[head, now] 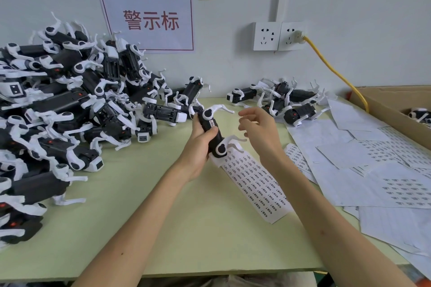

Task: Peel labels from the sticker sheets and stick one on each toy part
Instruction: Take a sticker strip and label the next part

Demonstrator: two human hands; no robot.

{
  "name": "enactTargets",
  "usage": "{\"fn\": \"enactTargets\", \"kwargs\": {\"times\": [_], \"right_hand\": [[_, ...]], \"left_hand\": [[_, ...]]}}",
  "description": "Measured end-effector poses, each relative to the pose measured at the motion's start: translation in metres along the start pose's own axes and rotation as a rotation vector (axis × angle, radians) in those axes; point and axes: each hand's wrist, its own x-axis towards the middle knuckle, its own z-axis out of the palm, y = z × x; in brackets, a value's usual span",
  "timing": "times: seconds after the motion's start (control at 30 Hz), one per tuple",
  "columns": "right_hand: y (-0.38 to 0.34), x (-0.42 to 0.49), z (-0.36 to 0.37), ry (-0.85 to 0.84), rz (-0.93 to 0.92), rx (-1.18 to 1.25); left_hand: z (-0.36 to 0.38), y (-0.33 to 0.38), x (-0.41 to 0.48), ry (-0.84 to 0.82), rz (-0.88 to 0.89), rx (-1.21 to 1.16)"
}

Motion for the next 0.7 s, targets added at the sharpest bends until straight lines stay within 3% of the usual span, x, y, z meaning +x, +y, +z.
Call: {"fn": "enactTargets", "kwargs": {"times": [0.13, 0.3, 0.43, 0.57, 0.7], "right_hand": [[-0.003, 0.006, -0.006, -0.043, 0.039, 0.124], [-0.005, 0.012, -0.019, -0.326, 0.124, 0.066], [-0.007, 0.009, -0.036, -0.620, 0.157, 0.017], [-0.006, 0.008, -0.041, -0.710, 0.139, -0.017], [0.003, 0.013, -0.047, -0.746, 0.245, -0.067]], "left_hand": [[0.002, 0.006, -0.004, -0.070, -0.067, -0.039], [0.005, 0.017, -0.015, -0.212, -0.150, -0.043], [0.001, 0.020, -0.013, -0.089, -0.297, -0.010], [-0.008, 0.016, -0.006, 0.011, -0.418, -0.032], [-0.007, 0.016, -0.006, 0.153, -0.336, -0.052]]}}
